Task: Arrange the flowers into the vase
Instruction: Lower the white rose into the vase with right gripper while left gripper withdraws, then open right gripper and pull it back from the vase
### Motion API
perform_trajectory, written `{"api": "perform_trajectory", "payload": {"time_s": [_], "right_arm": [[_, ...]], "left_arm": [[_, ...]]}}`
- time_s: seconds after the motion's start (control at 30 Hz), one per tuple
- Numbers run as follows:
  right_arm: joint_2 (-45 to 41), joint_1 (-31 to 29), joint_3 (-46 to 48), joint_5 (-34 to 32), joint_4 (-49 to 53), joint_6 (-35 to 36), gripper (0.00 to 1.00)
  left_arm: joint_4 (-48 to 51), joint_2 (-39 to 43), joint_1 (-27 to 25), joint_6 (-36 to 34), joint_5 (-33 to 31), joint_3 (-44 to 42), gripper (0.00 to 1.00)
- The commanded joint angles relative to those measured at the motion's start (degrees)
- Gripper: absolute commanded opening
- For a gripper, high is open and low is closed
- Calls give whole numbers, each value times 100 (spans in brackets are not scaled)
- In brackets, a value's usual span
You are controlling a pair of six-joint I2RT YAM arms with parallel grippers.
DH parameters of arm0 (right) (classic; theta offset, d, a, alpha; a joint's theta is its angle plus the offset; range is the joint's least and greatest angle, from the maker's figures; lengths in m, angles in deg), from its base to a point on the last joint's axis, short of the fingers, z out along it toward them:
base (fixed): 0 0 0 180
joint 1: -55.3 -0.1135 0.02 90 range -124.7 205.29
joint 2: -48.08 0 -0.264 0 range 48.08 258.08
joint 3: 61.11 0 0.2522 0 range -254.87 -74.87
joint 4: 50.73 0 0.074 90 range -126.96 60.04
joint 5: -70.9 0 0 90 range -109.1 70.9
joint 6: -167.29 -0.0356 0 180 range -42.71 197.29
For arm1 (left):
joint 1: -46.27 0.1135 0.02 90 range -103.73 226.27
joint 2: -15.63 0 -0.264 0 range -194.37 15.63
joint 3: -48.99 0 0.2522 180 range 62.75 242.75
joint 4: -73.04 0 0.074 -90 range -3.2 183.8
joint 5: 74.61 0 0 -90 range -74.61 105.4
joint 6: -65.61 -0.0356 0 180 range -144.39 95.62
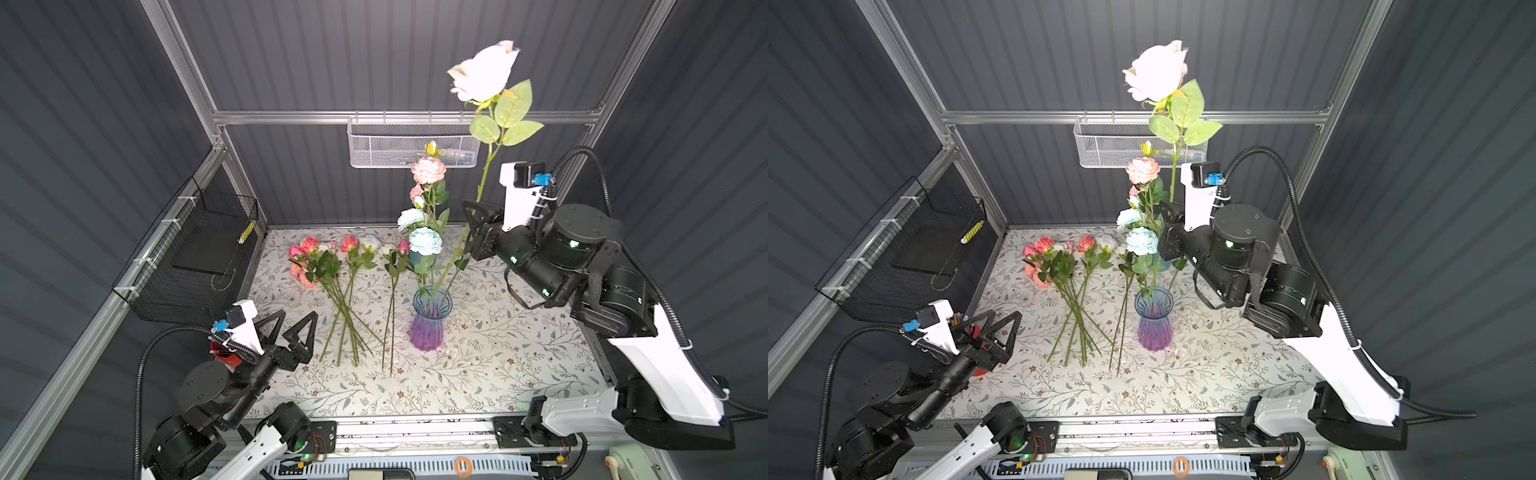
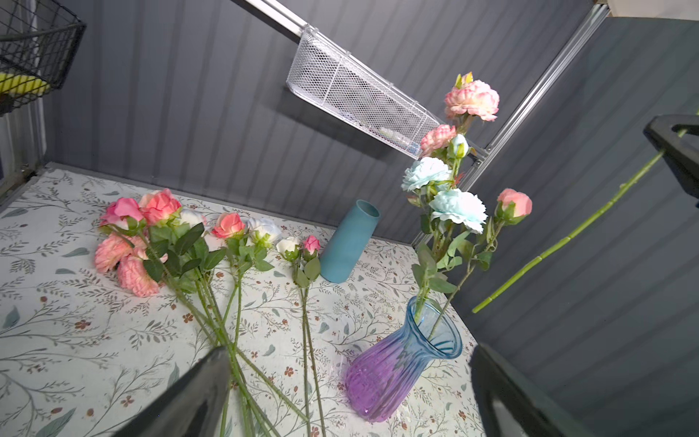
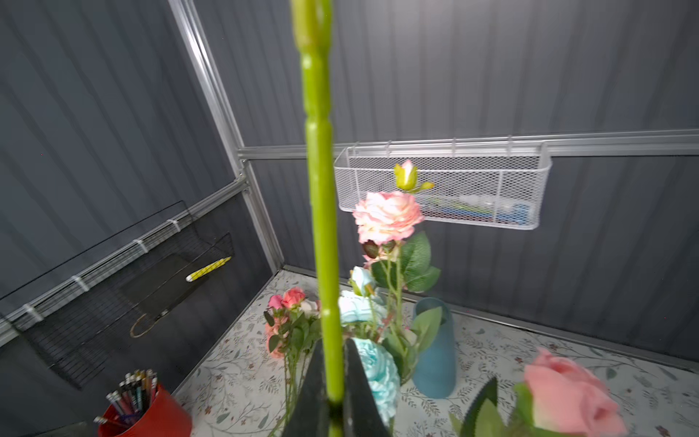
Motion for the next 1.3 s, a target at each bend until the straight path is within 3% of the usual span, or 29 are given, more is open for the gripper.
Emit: {"api": "perform_trajectory", "payload": {"time_s": [0.0,0.37,0.53,0.6,0.93,1.03,1.27], "right_arm": [[-87,157,687,-386,-427,15,5],[-178,415,2199,-244,-1182,-509,5],[-348,412,2842,-237,-1306,-1062,10],[-416,412,3035,-176,-1310,-1256,18],[-623,378,3377,-39,-1120,-1633,22],[-762,314,3318,31,-889,-1669,30],[-1552,87,3063,251,-337,-1659,35]], "left_arm": [[236,-106,-22,156,-148,65,99],[-7,-174,-22,418,-2,-264,99],[-85,-219,-20,469,12,-363,99],[-130,-281,-22,469,61,-392,100],[-348,-611,-18,460,238,-461,99],[-397,-674,-22,469,302,-514,99],[-275,-924,-20,465,124,-523,99]]}}
